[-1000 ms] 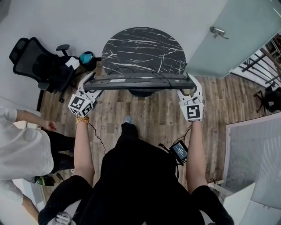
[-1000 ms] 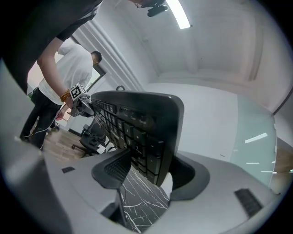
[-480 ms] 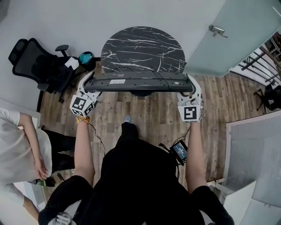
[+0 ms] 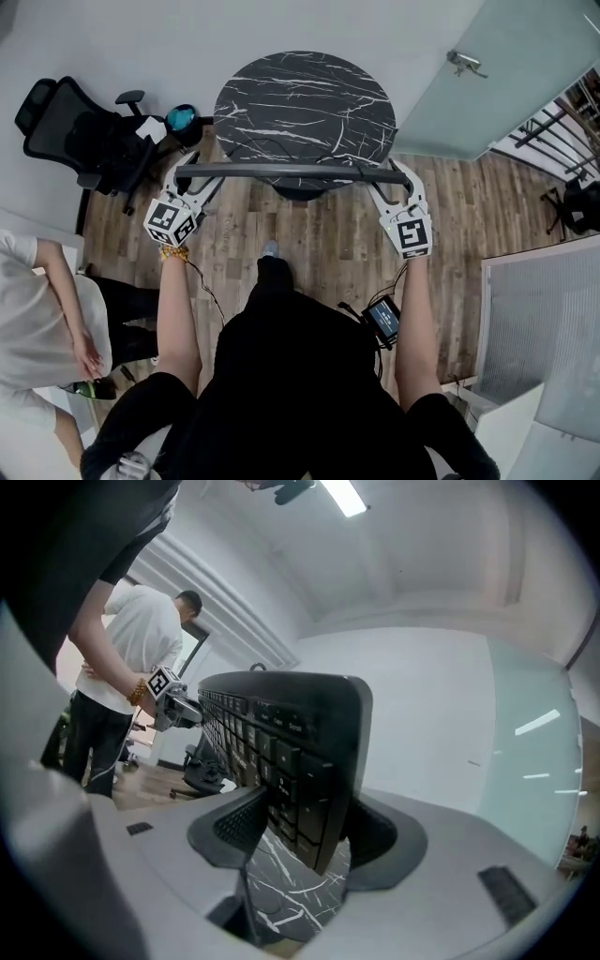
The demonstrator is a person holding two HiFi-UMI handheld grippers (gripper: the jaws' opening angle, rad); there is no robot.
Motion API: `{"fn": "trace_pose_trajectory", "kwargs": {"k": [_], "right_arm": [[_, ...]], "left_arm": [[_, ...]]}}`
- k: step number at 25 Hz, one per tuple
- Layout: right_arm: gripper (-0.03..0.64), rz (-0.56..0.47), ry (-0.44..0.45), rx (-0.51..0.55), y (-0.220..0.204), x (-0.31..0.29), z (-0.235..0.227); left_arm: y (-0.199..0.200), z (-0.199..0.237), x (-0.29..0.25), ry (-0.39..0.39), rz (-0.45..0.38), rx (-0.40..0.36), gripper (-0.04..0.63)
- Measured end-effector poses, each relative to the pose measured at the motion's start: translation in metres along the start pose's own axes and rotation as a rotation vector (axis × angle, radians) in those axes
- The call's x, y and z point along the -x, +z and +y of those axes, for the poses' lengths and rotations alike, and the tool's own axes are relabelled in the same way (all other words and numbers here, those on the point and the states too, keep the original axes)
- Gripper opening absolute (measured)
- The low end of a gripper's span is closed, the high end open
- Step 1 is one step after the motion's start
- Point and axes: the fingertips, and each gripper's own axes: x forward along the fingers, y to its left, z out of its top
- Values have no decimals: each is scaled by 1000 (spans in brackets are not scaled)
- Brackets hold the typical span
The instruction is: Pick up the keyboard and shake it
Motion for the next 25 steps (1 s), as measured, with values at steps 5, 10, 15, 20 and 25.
{"fn": "trace_pose_trajectory", "kwargs": {"k": [5, 10, 15, 20, 25], "right_arm": [[245, 22, 111, -122, -11, -1, 7], [242, 21, 159, -209, -12, -2, 7], [229, 19, 246, -465, -22, -3, 10], [223, -58, 321, -812, -21, -8, 18], [222, 14, 293, -787, -43, -17, 22]], "left_arm": [[-4, 7, -1, -2, 0, 57, 308], [-10, 9, -3, -16, 12, 118, 308], [-13, 12, -2, -42, -25, 247, 307], [-1, 31, 2, -10, -195, 524, 289], [-13, 30, -3, -10, -127, 492, 285]]}}
